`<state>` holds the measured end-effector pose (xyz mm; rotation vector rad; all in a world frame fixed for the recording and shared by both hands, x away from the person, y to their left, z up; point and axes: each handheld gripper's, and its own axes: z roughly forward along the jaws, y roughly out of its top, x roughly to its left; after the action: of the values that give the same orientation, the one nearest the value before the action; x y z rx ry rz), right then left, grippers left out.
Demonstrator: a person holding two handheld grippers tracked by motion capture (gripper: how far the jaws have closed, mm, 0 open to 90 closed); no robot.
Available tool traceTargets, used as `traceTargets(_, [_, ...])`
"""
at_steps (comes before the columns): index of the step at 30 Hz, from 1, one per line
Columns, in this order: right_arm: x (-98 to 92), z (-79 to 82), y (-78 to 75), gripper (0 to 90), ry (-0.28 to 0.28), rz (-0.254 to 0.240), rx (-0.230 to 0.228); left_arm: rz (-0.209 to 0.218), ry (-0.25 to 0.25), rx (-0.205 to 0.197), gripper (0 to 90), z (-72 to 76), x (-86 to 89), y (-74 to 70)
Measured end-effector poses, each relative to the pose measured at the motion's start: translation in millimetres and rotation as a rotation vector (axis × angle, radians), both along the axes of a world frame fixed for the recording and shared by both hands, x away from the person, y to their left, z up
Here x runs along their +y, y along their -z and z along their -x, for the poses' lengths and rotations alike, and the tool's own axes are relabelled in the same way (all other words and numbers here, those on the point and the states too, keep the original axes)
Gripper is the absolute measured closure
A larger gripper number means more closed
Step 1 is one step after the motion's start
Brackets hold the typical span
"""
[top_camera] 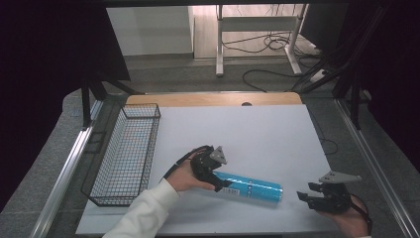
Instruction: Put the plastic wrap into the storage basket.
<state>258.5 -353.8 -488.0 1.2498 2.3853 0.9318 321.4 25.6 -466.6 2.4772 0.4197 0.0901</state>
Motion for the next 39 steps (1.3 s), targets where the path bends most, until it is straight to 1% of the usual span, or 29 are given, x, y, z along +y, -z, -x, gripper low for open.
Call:
traceTargets(5, [-0.4,-0.8,1.4,41.3,0.002,0.002,0.009,-0.041,0.071,0.036,21.3,-4.0,-18.0,8.7])
traceTargets(6, [-0.4,-0.7,1.5,41.3,0.003,0.001,0.011,-0.053,0.083,0.037,21.0,-4.7,-21.3,10.3])
traceTargets(8, [-0.5,-0.6,1.6,41.3,0.003,0.002,0.011,-0.072,0.106,0.046,20.7,-5.4,-26.8,13.2])
traceTargets(10, [-0.8,-0.6,1.7,41.3,0.002,0.003,0.011,-0.08,0.119,0.059,20.5,-5.9,-30.5,15.7])
traceTargets(12, [-0.9,-0.8,2.2,41.3,0.002,0.003,0.011,-0.098,0.138,0.062,19.2,-6.6,-33.5,19.7])
traceTargets(13, [-1.0,-0.9,2.3,41.3,0.001,0.004,0.014,-0.108,0.14,0.069,18.1,-6.7,-34.8,22.5])
traceTargets(14, [-1.0,-1.2,2.7,41.3,-0.001,0.004,0.013,-0.126,0.142,0.072,17.1,-6.8,-36.0,24.8])
traceTargets(15, [-0.7,-1.2,3.1,41.3,0.001,0.004,0.016,-0.142,0.144,0.065,16.9,-7.3,-37.2,27.6])
traceTargets(16, [-0.8,-1.4,3.4,41.2,0.001,0.006,0.017,-0.154,0.142,0.069,16.7,-7.2,-38.4,30.4])
traceTargets(17, [-0.7,-1.5,3.7,41.2,0.001,0.006,0.019,-0.17,0.144,0.062,15.9,-7.5,-39.3,32.1])
traceTargets(19, [-0.8,-1.8,4.1,41.2,-0.001,0.008,0.02,-0.179,0.15,0.062,15.1,-7.9,-40.4,32.4])
traceTargets(23, [-0.9,-2.2,5.1,41.0,0.0,0.012,0.023,-0.2,0.156,0.066,17.6,-7.5,-42.7,31.6])
traceTargets(25, [-0.8,-2.2,5.2,41.0,0.0,0.013,0.023,-0.206,0.159,0.059,18.5,-7.3,-43.2,31.7])
traceTargets(26, [-0.7,-2.3,5.3,41.0,0.0,0.013,0.024,-0.22,0.176,0.05,19.1,-7.5,-43.7,31.2])
traceTargets(28, [-0.8,-2.3,5.4,41.0,0.0,0.013,0.024,-0.224,0.181,0.05,19.9,-7.6,-43.7,30.7])
traceTargets(31, [-2.0,-2.4,5.8,41.0,0.006,0.013,0.022,-0.235,0.208,0.032,21.2,-6.0,-43.2,28.5])
traceTargets(32, [-2.4,-2.5,5.7,41.0,0.008,0.013,0.023,-0.235,0.208,0.032,21.9,-6.0,-43.2,28.5])
traceTargets(33, [-2.8,-2.7,5.8,41.0,0.009,0.012,0.021,-0.238,0.224,0.035,22.4,-5.7,-42.2,26.5])
traceTargets(34, [-3.0,-2.7,5.8,41.0,0.01,0.011,0.021,-0.238,0.224,0.035,23.0,-5.7,-42.2,26.5])
traceTargets(35, [-3.5,-2.7,5.7,41.0,0.011,0.013,0.019,-0.223,0.252,0.047,24.4,-6.2,-39.3,23.0])
traceTargets(36, [-3.5,-2.7,5.7,41.0,0.011,0.013,0.019,-0.223,0.252,0.047,25.5,-6.2,-39.3,23.0])
traceTargets(37, [-3.7,-2.6,5.6,41.0,0.012,0.013,0.019,-0.181,0.259,0.081,26.9,-6.3,-35.2,18.1])
traceTargets(38, [-3.7,-2.5,5.5,41.0,0.012,0.013,0.018,-0.154,0.264,0.093,28.4,-6.5,-32.0,13.8])
traceTargets(39, [-3.7,-2.5,5.5,41.0,0.012,0.013,0.018,-0.154,0.264,0.093,30.4,-6.5,-32.0,13.8])
